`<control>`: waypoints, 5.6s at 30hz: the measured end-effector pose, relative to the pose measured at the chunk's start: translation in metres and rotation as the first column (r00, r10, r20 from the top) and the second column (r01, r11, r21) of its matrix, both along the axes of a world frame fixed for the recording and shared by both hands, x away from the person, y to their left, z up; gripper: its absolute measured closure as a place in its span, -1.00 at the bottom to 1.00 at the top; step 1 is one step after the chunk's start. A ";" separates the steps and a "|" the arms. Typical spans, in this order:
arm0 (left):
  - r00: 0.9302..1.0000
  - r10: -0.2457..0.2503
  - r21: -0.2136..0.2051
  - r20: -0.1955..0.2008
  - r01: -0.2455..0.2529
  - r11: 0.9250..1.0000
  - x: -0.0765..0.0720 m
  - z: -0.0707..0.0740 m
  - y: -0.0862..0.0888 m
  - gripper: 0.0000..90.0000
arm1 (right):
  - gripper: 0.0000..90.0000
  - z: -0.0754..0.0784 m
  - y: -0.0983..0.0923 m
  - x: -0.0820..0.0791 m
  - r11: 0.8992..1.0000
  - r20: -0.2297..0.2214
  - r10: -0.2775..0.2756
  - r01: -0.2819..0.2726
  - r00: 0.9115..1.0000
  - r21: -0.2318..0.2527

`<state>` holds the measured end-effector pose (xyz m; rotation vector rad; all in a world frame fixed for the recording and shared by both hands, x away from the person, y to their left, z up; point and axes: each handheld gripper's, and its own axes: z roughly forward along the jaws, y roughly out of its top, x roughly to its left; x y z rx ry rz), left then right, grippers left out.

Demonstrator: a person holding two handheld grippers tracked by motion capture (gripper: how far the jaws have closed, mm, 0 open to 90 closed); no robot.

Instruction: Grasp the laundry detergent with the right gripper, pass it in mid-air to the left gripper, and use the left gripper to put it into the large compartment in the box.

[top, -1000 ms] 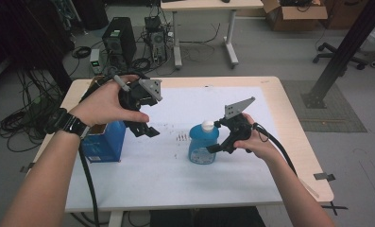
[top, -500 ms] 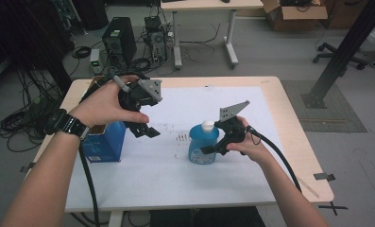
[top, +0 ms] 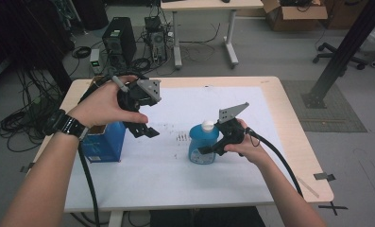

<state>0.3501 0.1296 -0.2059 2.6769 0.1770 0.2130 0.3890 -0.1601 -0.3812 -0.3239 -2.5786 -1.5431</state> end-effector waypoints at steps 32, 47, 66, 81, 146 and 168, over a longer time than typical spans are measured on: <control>1.000 0.006 0.005 0.002 -0.006 1.000 -0.003 0.001 0.003 -0.92 | -0.28 0.000 0.001 -0.003 1.000 0.044 -0.005 0.005 0.999 0.003; 1.000 0.000 0.008 0.003 0.000 1.000 -0.002 0.000 0.001 -0.92 | -0.14 0.000 0.000 -0.005 1.000 0.083 -0.009 0.008 0.997 0.013; 1.000 0.002 -0.011 0.012 -0.002 1.000 -0.002 0.009 -0.002 -0.92 | -0.07 0.030 -0.002 0.003 1.000 0.101 0.004 -0.005 0.995 0.016; 1.000 -0.004 -0.015 0.012 0.004 1.000 0.000 0.022 -0.010 -0.92 | -0.07 0.087 0.035 0.003 0.993 0.164 0.111 -0.103 0.980 -0.055; 0.999 -0.015 0.018 -0.052 0.016 1.000 0.002 0.019 -0.034 -0.38 | -0.06 0.111 0.102 -0.011 0.967 0.187 0.250 -0.237 0.950 -0.091; 0.998 -0.023 0.022 -0.066 0.025 0.999 0.001 0.019 -0.036 -0.17 | -0.06 0.108 0.102 -0.012 0.968 0.183 0.248 -0.234 0.951 -0.093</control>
